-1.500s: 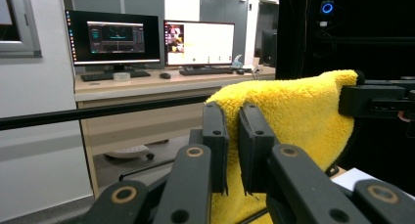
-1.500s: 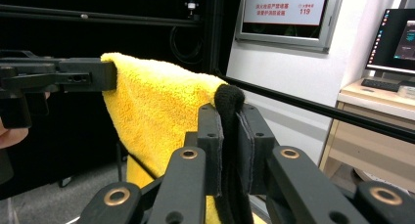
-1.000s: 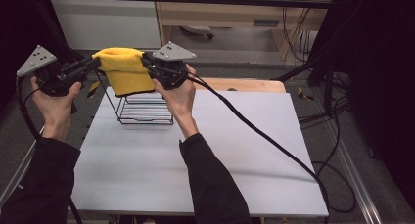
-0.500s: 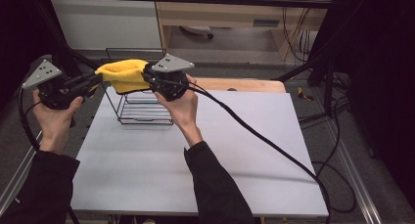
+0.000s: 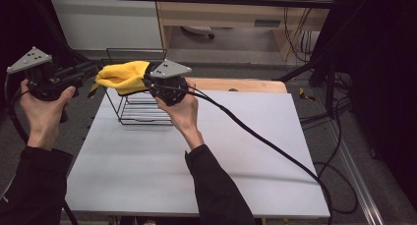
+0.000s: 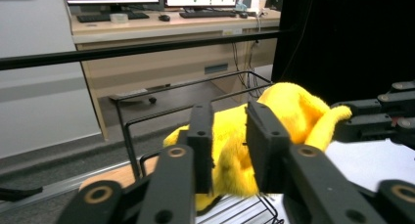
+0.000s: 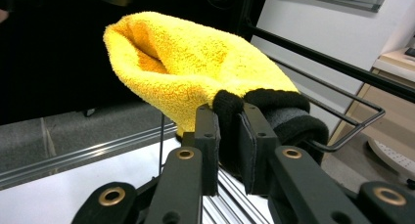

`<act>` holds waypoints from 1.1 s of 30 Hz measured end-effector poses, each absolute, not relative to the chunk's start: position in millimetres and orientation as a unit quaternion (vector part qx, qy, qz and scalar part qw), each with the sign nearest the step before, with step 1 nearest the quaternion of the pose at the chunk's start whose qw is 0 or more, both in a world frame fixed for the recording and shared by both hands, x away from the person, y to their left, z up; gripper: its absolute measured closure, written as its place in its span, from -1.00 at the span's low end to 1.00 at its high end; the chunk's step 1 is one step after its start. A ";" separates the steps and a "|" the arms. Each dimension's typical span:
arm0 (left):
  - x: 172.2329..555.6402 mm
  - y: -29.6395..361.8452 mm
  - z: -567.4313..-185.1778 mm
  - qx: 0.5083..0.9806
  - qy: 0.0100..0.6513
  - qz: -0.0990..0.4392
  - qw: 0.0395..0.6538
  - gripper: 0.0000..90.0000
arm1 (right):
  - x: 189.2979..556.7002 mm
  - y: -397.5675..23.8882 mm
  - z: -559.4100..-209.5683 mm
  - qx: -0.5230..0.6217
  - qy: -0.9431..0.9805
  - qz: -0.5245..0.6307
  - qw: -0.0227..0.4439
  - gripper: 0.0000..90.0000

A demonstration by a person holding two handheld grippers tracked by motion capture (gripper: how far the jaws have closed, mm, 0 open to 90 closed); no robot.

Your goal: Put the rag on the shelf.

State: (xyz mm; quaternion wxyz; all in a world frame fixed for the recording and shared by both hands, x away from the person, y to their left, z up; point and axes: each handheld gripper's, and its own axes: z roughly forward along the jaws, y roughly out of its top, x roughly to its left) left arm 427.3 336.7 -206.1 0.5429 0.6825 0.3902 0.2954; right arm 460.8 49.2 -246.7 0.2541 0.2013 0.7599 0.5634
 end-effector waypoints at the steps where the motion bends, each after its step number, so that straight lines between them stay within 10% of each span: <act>1: 430.9 334.2 -207.3 0.687 0.390 0.290 0.540 0.71 | 460.8 48.7 -247.8 0.201 0.760 0.563 0.253 0.77; 13: 439.6 316.5 -234.8 0.726 0.385 0.249 0.513 1.00 | 457.5 45.4 -252.8 0.190 0.773 0.552 0.249 0.69; 23: 444.8 313.5 -260.6 0.742 0.385 0.243 0.492 1.00 | 449.1 40.1 -241.1 0.192 0.756 0.579 0.238 0.17; 33: 451.8 309.5 -275.8 0.741 0.384 0.254 0.489 1.00 | 472.5 54.5 -253.7 0.235 0.769 0.557 0.206 0.92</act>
